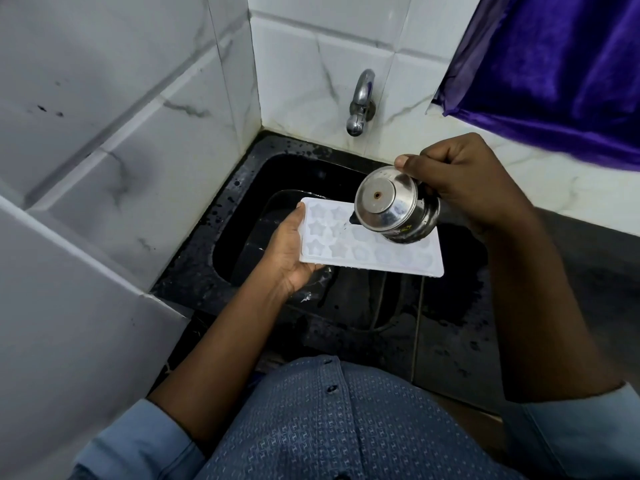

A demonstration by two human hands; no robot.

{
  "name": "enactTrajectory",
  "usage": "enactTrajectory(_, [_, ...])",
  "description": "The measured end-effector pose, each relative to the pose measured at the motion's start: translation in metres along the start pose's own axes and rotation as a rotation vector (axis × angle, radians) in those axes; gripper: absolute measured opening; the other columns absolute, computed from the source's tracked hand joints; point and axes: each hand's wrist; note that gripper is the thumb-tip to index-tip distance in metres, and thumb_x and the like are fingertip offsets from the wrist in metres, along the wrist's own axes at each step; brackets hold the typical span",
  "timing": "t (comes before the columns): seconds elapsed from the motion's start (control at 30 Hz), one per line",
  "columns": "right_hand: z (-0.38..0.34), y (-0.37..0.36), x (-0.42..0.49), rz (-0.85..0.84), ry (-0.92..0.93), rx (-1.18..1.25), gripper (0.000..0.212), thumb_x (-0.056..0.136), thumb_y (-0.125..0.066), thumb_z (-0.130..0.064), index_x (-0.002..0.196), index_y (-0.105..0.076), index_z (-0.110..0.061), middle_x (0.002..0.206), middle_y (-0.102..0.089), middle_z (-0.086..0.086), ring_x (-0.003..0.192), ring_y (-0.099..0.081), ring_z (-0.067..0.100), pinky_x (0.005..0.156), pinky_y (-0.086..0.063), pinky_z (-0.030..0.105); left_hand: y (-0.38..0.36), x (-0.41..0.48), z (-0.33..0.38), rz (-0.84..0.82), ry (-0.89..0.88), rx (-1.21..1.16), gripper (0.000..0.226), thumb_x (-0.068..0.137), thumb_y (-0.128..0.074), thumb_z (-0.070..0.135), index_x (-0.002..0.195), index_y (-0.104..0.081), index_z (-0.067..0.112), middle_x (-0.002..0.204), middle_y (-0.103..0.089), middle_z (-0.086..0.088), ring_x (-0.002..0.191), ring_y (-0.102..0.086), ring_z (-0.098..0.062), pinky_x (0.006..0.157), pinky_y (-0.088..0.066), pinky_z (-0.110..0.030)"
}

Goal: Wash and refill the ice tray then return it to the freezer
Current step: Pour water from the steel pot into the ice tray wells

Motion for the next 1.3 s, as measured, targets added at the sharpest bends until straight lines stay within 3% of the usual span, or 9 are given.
enactTrajectory(0.1, [-0.003,-0.003,0.0,-0.01,0.0,0.003,0.067,0.095,-0.075,-0.029,0.063,-0.035,0.014,0.058,-0.027,0.033,0.051,-0.025,0.036,0.052,-0.028,0.046,-0.001,0.0,-0.002,-0.003,-0.007,-0.003,0.053,0.111,-0.041,0.052,0.128,-0.071,0.011,0.12,-0.078,-0.017,0.106,-0.077,-0.035,0.103,-0.055,-0.056])
enactTrajectory(0.33, [-0.005,-0.009,0.002,-0.031,-0.013,0.025,0.065,0.094,-0.075,-0.03,0.061,-0.036,0.01,0.058,-0.029,0.017,0.053,-0.025,0.031,0.052,-0.028,0.046,-0.003,-0.003,-0.002,-0.004,-0.008,0.014,0.05,0.111,-0.042,0.05,0.121,-0.074,0.012,0.114,-0.079,-0.015,0.096,-0.078,-0.031,0.088,-0.06,-0.047])
enactTrajectory(0.5, [-0.008,-0.011,0.002,-0.023,-0.01,0.032,0.067,0.093,-0.076,-0.032,0.063,-0.038,0.014,0.06,-0.025,0.035,0.05,-0.023,0.039,0.05,-0.029,0.047,-0.004,-0.005,-0.003,-0.021,0.003,0.004,0.051,0.111,-0.04,0.05,0.121,-0.074,0.013,0.116,-0.079,-0.015,0.097,-0.079,-0.031,0.082,-0.063,-0.044])
enactTrajectory(0.67, [-0.012,-0.011,0.001,-0.015,-0.005,0.038,0.064,0.093,-0.075,-0.03,0.06,-0.037,0.009,0.059,-0.024,0.033,0.049,-0.021,0.045,0.049,-0.031,0.051,-0.004,-0.007,-0.003,-0.022,0.011,-0.002,0.051,0.112,-0.04,0.05,0.122,-0.073,0.013,0.115,-0.079,-0.014,0.097,-0.078,-0.03,0.078,-0.063,-0.042])
enactTrajectory(0.9, [-0.011,-0.011,0.0,-0.012,0.004,0.065,0.065,0.094,-0.075,-0.03,0.063,-0.039,0.014,0.058,-0.026,0.032,0.051,-0.026,0.032,0.052,-0.032,0.049,-0.004,-0.008,-0.005,-0.02,0.019,0.006,0.052,0.111,-0.04,0.051,0.128,-0.072,0.013,0.121,-0.078,-0.015,0.104,-0.077,-0.033,0.084,-0.063,-0.045])
enactTrajectory(1.07, [-0.005,-0.008,-0.001,0.009,0.003,0.071,0.061,0.094,-0.074,-0.032,0.058,-0.043,0.007,0.055,-0.034,0.015,0.049,-0.029,0.027,0.052,-0.032,0.037,-0.003,-0.01,-0.004,-0.013,0.029,0.012,0.051,0.111,-0.041,0.051,0.122,-0.073,0.012,0.115,-0.079,-0.014,0.095,-0.079,-0.03,0.079,-0.063,-0.043])
enactTrajectory(1.13, [-0.001,-0.005,-0.004,0.031,0.007,0.075,0.058,0.095,-0.074,-0.031,0.058,-0.048,0.005,0.053,-0.037,0.014,0.047,-0.032,0.024,0.05,-0.032,0.03,-0.001,-0.01,-0.003,-0.003,0.03,0.009,0.053,0.11,-0.042,0.052,0.125,-0.073,0.011,0.119,-0.078,-0.016,0.101,-0.078,-0.033,0.086,-0.062,-0.046])
enactTrajectory(1.3, [0.016,0.009,-0.015,0.115,-0.009,0.118,0.053,0.097,-0.072,-0.027,0.066,-0.056,0.012,0.058,-0.043,0.015,0.054,-0.037,0.024,0.059,-0.037,0.03,0.007,-0.01,0.001,0.02,0.011,0.017,0.055,0.109,-0.044,0.053,0.131,-0.07,0.01,0.124,-0.076,-0.017,0.113,-0.074,-0.038,0.099,-0.058,-0.055])
Point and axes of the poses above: each hand's wrist, its own x-axis towards the middle knuckle, its own y-axis out of the back of the hand, z = x × y
